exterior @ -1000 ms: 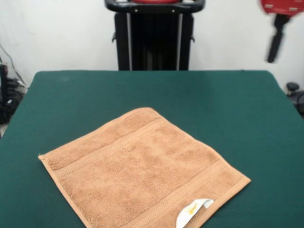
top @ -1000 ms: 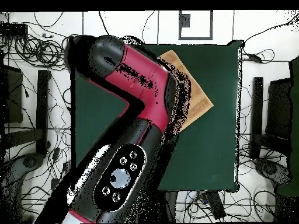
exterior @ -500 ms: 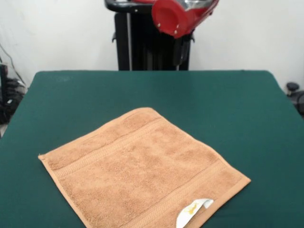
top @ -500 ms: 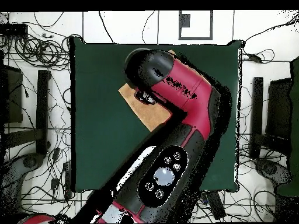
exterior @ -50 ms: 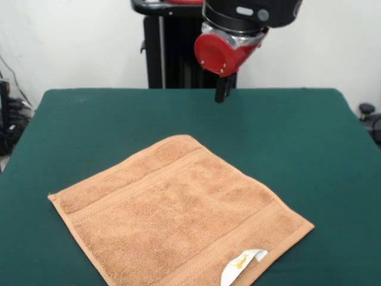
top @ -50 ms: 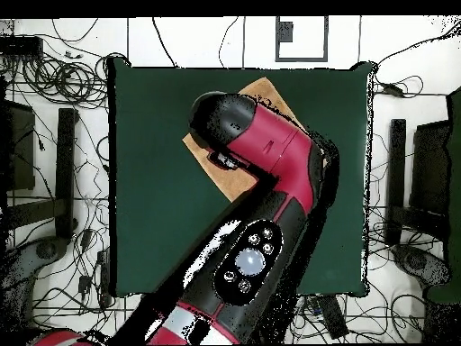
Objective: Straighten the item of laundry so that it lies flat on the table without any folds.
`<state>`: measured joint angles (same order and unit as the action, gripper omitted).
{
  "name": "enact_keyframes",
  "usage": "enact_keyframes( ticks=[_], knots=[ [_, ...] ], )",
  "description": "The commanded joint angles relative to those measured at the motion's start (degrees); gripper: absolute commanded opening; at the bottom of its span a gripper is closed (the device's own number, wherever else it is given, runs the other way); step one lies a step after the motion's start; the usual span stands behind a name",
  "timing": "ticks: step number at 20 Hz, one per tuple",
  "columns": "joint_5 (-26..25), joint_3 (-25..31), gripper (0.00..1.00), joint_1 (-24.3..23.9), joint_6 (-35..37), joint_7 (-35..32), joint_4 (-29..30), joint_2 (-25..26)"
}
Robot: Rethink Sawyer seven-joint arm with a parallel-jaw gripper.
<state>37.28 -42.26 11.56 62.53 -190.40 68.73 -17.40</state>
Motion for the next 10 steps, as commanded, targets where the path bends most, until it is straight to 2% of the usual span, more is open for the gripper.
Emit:
enact_keyframes(
  ticks=[1,6,10],
  knots=[
    [-2.6,9.7,1.00,0.7,-3.1,0.2,4.4,2.6],
    [-5.8,7.1,1.00,1.5,-1.7,-1.9,2.1,3.7],
    [-6.6,7.9,1.00,1.0,-3.0,-2.0,1.9,3.6]
  ],
)
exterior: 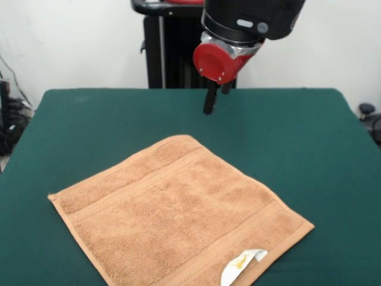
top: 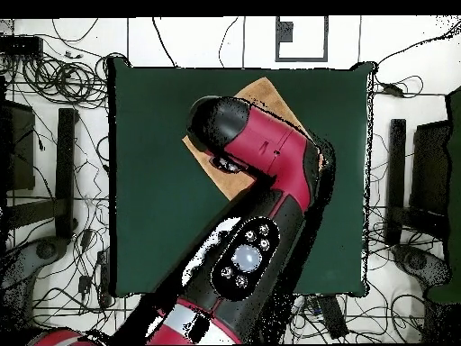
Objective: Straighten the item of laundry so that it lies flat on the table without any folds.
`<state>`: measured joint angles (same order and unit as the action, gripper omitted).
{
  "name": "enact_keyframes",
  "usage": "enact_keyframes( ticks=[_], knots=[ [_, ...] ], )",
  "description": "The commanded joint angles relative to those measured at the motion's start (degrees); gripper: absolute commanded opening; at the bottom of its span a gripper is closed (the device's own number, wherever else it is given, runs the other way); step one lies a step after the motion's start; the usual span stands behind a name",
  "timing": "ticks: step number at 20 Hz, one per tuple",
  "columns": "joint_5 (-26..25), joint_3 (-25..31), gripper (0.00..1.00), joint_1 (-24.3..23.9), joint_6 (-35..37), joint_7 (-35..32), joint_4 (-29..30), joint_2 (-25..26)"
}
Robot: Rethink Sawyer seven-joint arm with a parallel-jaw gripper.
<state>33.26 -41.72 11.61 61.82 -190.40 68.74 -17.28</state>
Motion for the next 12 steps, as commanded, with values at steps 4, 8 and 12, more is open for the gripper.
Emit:
enact_keyframes(
  ticks=[4,8,12],
  knots=[
    [-3.1,8.2,1.00,0.5,-2.7,-2.3,1.4,3.4],
    [-4.2,8.4,1.00,0.1,-3.2,-0.9,1.0,3.2],
    [-5.5,9.7,1.00,-1.2,-5.0,2.5,1.6,2.1]
  ],
)
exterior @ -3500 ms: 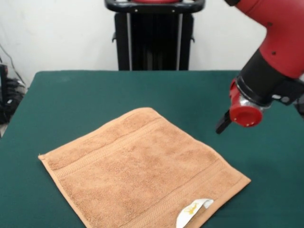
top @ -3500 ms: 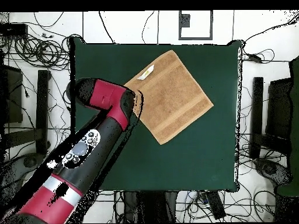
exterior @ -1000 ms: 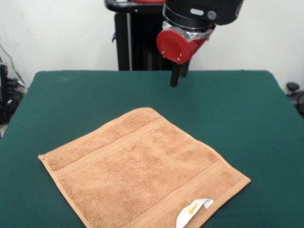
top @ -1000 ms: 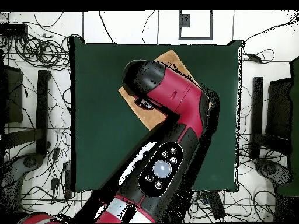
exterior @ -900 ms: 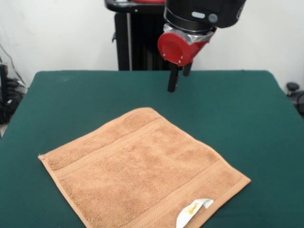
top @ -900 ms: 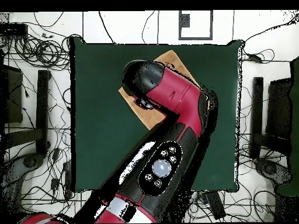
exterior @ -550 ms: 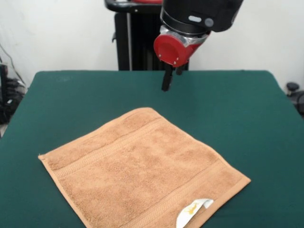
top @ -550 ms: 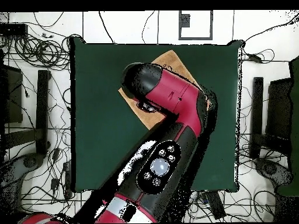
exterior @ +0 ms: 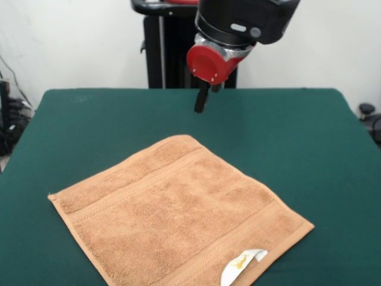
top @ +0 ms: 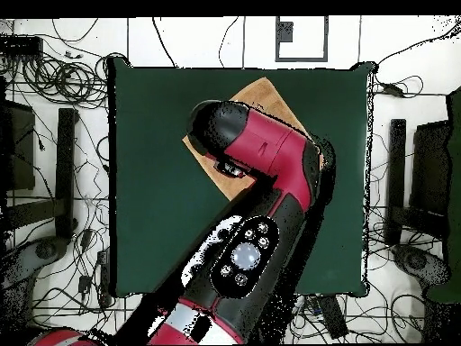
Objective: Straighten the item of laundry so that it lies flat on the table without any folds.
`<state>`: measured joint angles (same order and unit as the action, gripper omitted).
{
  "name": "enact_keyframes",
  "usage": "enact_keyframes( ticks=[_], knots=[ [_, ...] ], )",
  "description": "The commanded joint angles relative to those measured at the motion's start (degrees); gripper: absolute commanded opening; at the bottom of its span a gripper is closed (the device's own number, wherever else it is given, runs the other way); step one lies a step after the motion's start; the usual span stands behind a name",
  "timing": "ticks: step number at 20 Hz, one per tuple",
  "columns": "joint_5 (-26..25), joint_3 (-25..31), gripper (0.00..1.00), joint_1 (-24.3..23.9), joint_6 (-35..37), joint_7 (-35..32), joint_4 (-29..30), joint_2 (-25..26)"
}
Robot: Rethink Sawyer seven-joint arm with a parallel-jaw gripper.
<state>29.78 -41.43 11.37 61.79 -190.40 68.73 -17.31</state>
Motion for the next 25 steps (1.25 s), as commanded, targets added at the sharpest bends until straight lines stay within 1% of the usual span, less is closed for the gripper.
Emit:
enact_keyframes(
  ticks=[1,4,9,15,22,25],
  knots=[
    [-2.3,9.4,1.00,-1.0,-4.9,2.6,1.6,2.0],
    [-3.0,9.5,1.00,-1.0,-5.1,2.8,1.9,1.5],
    [-4.4,10.0,1.00,-1.2,-4.9,2.9,0.4,2.0],
    [-6.2,12.3,1.00,-2.4,-5.3,6.6,0.1,1.4],
    [-7.8,14.3,1.00,-2.9,-6.4,5.5,-0.7,1.5],
    [-9.3,14.6,1.00,-3.1,-6.2,6.5,-1.0,1.3]
  ],
)
